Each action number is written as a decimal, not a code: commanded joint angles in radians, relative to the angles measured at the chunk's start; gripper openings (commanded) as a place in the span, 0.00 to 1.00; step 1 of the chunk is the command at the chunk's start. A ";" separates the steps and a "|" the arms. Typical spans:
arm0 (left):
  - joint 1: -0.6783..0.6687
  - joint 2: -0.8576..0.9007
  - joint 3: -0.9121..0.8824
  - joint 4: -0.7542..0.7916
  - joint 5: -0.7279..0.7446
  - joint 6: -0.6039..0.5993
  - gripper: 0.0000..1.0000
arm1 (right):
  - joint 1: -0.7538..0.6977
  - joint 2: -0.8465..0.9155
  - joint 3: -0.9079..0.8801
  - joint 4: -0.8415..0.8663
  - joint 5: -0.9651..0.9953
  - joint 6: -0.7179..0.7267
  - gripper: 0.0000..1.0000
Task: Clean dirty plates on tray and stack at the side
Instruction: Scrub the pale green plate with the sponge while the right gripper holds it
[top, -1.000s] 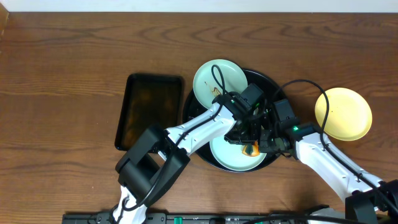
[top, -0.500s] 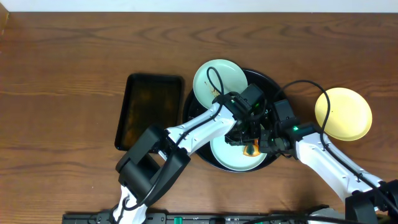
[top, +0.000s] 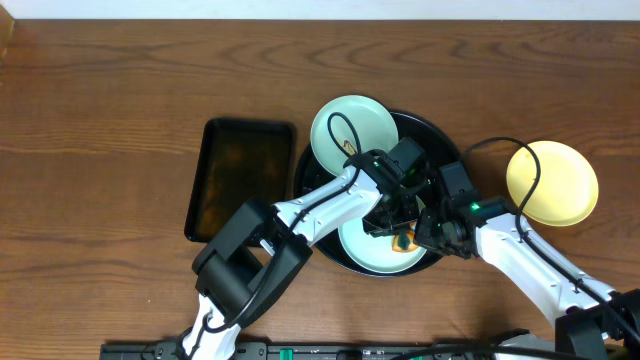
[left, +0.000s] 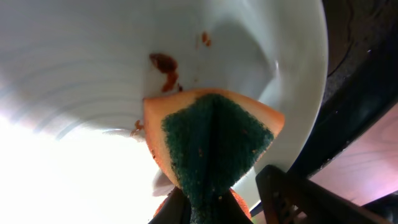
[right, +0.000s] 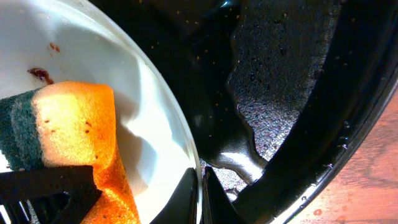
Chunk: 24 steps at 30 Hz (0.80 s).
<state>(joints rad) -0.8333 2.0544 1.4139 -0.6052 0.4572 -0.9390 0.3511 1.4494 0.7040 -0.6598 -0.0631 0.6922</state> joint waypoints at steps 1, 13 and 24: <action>-0.002 0.018 -0.010 0.007 -0.024 -0.025 0.07 | 0.003 -0.003 0.001 -0.006 0.002 0.056 0.01; -0.012 0.047 -0.027 0.032 -0.031 -0.047 0.08 | 0.003 -0.003 0.001 -0.014 0.003 0.056 0.01; 0.031 0.087 -0.036 0.012 -0.157 0.000 0.07 | 0.003 -0.003 -0.001 -0.045 0.010 0.055 0.01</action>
<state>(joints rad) -0.8310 2.0785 1.4101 -0.5770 0.4370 -0.9646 0.3511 1.4487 0.7040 -0.6884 -0.0666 0.7330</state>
